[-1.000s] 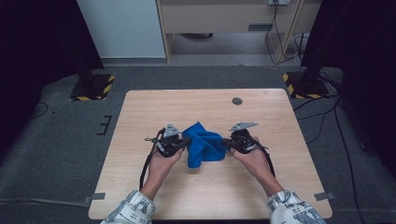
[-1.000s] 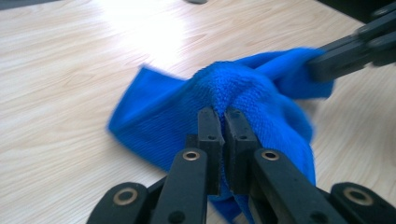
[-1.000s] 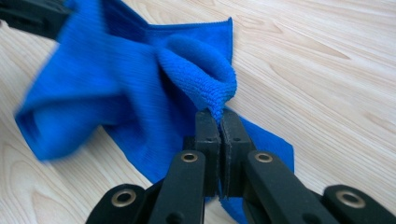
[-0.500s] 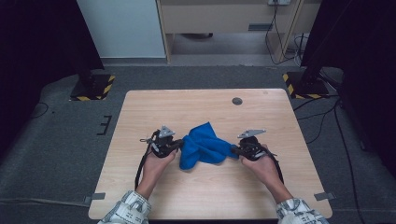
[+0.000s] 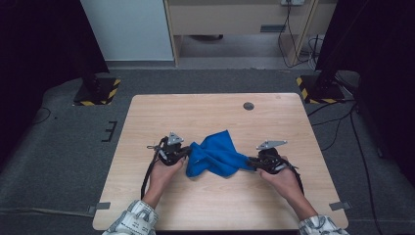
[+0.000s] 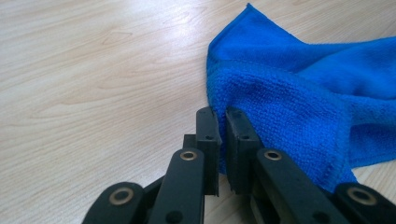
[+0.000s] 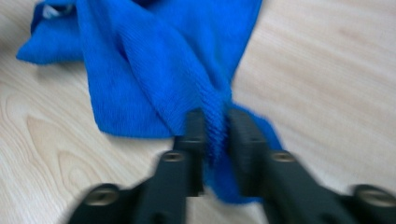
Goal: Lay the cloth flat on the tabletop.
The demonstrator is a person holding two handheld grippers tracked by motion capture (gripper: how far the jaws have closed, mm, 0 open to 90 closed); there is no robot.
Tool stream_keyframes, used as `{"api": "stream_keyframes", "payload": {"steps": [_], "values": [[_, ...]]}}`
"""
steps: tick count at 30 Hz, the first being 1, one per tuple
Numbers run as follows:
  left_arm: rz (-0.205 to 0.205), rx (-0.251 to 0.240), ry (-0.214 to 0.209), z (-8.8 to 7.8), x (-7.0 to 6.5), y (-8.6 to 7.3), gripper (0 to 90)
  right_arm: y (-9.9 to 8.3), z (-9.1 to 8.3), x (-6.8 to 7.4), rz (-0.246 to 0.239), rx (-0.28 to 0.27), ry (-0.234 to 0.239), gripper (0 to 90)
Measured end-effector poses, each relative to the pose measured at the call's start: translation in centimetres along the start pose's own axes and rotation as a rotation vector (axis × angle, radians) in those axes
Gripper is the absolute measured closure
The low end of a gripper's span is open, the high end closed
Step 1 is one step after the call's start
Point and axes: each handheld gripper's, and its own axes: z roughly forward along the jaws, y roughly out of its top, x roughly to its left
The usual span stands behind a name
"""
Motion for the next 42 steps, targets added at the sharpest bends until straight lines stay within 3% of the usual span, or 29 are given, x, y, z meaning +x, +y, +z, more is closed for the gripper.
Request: {"api": "stream_keyframes", "payload": {"steps": [2,5,7,13,14,15,17,18,20,26,28,33,37,38,39,40,42], "values": [[-0.004,-0.002,-0.003,0.0,0.1,0.1,84.6,1.0,-0.2,0.1,0.008,-0.020,-0.005,51.9],[-0.010,0.000,-0.015,0.2,0.1,0.2,84.2,2.0,-0.3,0.2,0.000,-0.047,-0.028,38.2],[-0.008,0.000,-0.014,0.3,0.0,0.3,83.9,2.4,-0.1,0.2,-0.003,-0.048,-0.033,37.3],[-0.004,0.000,-0.021,0.3,0.0,0.3,81.3,5.0,3.0,-1.0,0.030,-0.040,-0.049,33.2],[-0.001,0.000,-0.022,0.2,0.0,0.3,80.9,6.0,4.3,-1.4,0.033,-0.032,-0.058,35.5],[-0.002,-0.002,-0.021,0.2,0.0,0.3,80.7,6.0,4.3,-1.4,0.033,-0.032,-0.058,35.5],[-0.004,-0.002,-0.021,0.2,0.0,0.3,80.7,7.3,6.2,-2.2,0.037,-0.036,-0.074,46.8],[-0.004,-0.002,-0.021,0.2,0.0,0.3,80.7,7.3,6.2,-2.2,0.037,-0.036,-0.074,46.8],[-0.002,0.000,-0.023,0.2,0.0,0.3,80.7,8.5,8.1,-2.8,0.041,-0.039,-0.084,53.9],[-0.004,-0.002,-0.033,0.3,-0.2,0.3,80.9,9.9,10.5,-3.6,0.063,-0.014,-0.107,52.1],[0.001,-0.003,-0.037,0.2,-0.3,0.3,81.1,10.0,11.8,-3.9,0.075,0.022,-0.114,49.2],[-0.001,-0.005,-0.035,0.2,0.0,0.3,81.7,9.9,12.8,-3.9,0.086,0.061,-0.110,51.2],[-0.001,-0.001,-0.037,0.3,0.0,0.2,81.6,9.9,13.2,-3.4,0.061,0.065,-0.107,56.2],[0.000,-0.001,-0.035,0.2,-0.1,0.1,81.6,10.0,13.2,-3.3,0.045,0.069,-0.111,60.1],[0.003,0.001,-0.033,0.1,0.0,0.0,81.7,10.0,13.2,-3.0,0.022,0.076,-0.103,71.5],[0.003,0.001,-0.033,0.1,0.0,0.0,81.7,10.0,13.2,-3.0,0.022,0.076,-0.103,71.5],[-0.003,0.001,-0.025,0.0,0.2,-0.1,81.9,9.7,13.0,-2.5,0.006,0.086,-0.097,88.2]]}}
